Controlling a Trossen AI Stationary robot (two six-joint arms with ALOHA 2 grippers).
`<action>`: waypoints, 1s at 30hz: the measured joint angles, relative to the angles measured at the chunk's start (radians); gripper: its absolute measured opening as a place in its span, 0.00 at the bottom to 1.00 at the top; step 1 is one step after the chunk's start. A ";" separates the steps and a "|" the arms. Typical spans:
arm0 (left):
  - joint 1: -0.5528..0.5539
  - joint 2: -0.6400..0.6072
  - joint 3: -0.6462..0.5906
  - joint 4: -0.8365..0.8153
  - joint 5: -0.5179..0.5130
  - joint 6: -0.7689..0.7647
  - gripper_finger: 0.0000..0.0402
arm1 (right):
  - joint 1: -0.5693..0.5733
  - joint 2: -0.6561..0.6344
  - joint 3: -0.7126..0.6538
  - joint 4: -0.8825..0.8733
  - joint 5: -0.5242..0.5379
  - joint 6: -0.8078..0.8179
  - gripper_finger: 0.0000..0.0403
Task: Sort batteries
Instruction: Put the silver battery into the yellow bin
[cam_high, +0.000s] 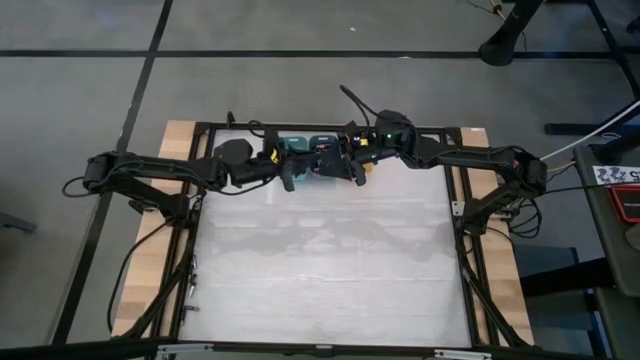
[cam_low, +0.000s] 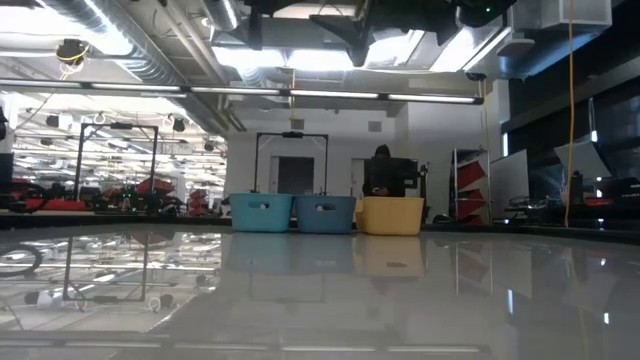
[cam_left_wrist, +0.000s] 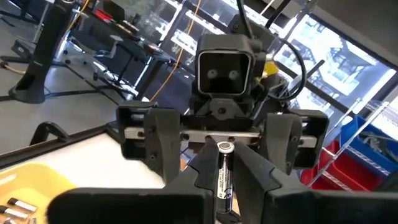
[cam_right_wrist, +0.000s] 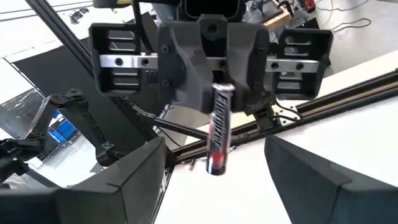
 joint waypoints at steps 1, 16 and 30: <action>0.000 0.000 0.000 0.003 0.000 0.000 0.06 | 0.000 0.000 0.000 -0.004 0.005 -0.001 0.68; 0.006 0.006 0.000 -0.016 0.004 -0.013 0.05 | -0.002 0.000 0.000 -0.010 0.019 -0.012 0.32; 0.006 0.005 0.001 -0.059 -0.007 0.019 0.11 | -0.002 0.003 0.000 -0.020 0.021 -0.033 0.08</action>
